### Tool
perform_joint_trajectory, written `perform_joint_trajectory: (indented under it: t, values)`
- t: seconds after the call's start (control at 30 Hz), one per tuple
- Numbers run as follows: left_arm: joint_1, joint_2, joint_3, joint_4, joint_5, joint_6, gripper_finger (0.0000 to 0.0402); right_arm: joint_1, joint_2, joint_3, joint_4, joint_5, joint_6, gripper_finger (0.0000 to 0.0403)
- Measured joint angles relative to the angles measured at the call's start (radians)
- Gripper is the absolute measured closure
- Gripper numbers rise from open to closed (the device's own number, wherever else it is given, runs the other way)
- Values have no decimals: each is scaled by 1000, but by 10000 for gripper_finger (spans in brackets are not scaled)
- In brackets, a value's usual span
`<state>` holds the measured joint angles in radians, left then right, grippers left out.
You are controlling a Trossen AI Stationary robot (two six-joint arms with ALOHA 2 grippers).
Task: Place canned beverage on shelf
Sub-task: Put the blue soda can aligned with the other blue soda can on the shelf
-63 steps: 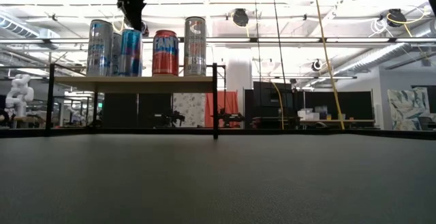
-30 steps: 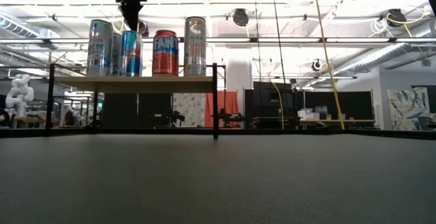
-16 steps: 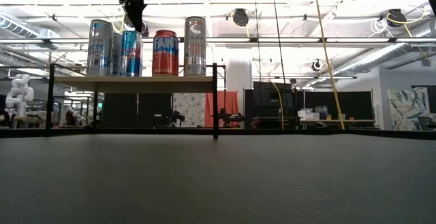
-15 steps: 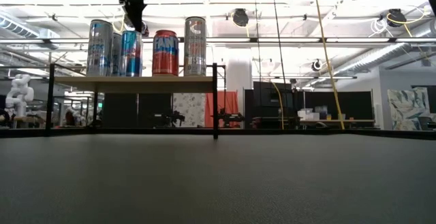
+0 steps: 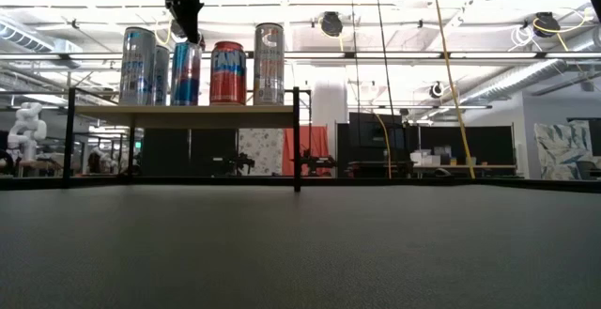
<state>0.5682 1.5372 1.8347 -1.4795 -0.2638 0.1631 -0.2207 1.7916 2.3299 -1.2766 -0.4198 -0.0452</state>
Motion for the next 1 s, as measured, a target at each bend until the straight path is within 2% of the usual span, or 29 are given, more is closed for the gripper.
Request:
perform_joint_trajectory:
  t: [0.6,1.0]
  values:
    - [0,0,0,61,-61,27,400,0,0,0,0,0,0,183]
    - [0,-2,1,6,-101,23,400,0,0,0,0,0,0,183]
